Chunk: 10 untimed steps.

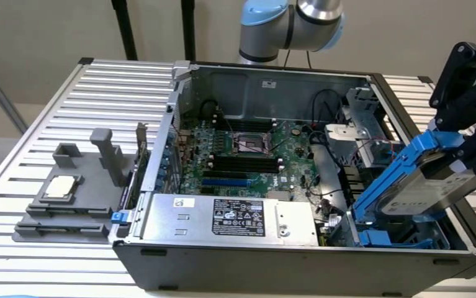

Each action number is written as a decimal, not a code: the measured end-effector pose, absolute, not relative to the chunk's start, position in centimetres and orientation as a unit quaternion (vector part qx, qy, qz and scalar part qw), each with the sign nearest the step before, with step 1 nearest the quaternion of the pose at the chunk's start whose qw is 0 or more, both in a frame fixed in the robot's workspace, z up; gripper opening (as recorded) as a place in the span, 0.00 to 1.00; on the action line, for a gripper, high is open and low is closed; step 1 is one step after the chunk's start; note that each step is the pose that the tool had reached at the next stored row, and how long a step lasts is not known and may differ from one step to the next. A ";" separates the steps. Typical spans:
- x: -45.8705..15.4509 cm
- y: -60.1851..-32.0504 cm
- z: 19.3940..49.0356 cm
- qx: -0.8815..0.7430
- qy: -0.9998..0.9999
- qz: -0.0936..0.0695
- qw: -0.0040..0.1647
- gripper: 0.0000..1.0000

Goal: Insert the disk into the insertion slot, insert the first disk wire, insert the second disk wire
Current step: 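Insert the disk into the insertion slot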

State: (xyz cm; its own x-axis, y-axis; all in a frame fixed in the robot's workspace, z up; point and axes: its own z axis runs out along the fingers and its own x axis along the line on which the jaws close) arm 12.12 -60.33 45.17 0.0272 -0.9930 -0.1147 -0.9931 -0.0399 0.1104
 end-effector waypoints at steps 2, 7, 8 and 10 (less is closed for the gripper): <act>12.1 -59.7 45.2 -0.717 0.693 0.080 0.000 0.32; 12.4 -59.2 45.2 -0.717 0.692 0.082 0.002 0.32; 12.4 -59.2 45.2 -0.717 0.692 0.082 0.002 0.32; 12.4 -59.5 45.2 -0.717 0.692 0.082 0.002 0.32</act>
State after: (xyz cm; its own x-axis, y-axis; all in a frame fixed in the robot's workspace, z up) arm 12.37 -59.47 45.17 0.0277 -0.9923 -0.1204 -0.9930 -0.0412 0.1111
